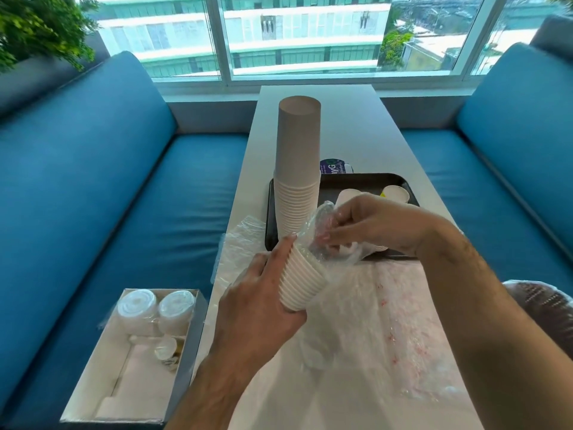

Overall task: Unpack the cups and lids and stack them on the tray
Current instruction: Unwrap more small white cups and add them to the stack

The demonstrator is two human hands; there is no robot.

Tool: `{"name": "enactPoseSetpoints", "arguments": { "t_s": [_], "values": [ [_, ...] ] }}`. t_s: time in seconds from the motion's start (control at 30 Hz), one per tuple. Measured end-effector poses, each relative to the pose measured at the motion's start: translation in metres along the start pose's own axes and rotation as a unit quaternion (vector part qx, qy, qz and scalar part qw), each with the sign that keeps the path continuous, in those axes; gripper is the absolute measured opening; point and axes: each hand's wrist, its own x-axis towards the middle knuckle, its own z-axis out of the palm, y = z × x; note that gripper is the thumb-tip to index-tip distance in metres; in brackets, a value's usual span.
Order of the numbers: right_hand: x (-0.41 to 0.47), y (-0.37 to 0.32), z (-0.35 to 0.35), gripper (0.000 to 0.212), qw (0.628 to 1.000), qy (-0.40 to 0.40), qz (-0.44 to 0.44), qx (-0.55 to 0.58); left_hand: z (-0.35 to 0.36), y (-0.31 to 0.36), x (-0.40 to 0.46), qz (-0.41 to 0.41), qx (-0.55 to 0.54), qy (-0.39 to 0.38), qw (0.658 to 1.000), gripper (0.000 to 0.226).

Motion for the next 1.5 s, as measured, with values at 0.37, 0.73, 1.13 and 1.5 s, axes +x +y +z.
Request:
{"name": "enactPoseSetpoints", "arguments": {
  "t_s": [0.37, 0.73, 1.13, 1.5],
  "values": [
    [-0.012, 0.016, -0.004, 0.027, 0.998, 0.002, -0.054, -0.026, -0.005, -0.002, 0.001, -0.063, -0.088, -0.022, 0.994, 0.099],
    [-0.011, 0.021, -0.024, 0.019, 0.975, 0.095, -0.141, 0.14, -0.01, -0.009, 0.001, -0.058, -0.159, -0.051, 0.984, 0.097],
    [0.004, -0.003, -0.01, 0.047, 0.984, -0.134, -0.113, -0.03, -0.018, -0.008, 0.001, -0.022, -0.156, -0.067, 0.985, 0.098],
    [0.012, 0.009, -0.008, 0.038, 0.99, -0.081, -0.115, -0.019, -0.023, -0.015, -0.001, 0.004, -0.136, -0.079, 0.988, 0.095]
  ]
}}
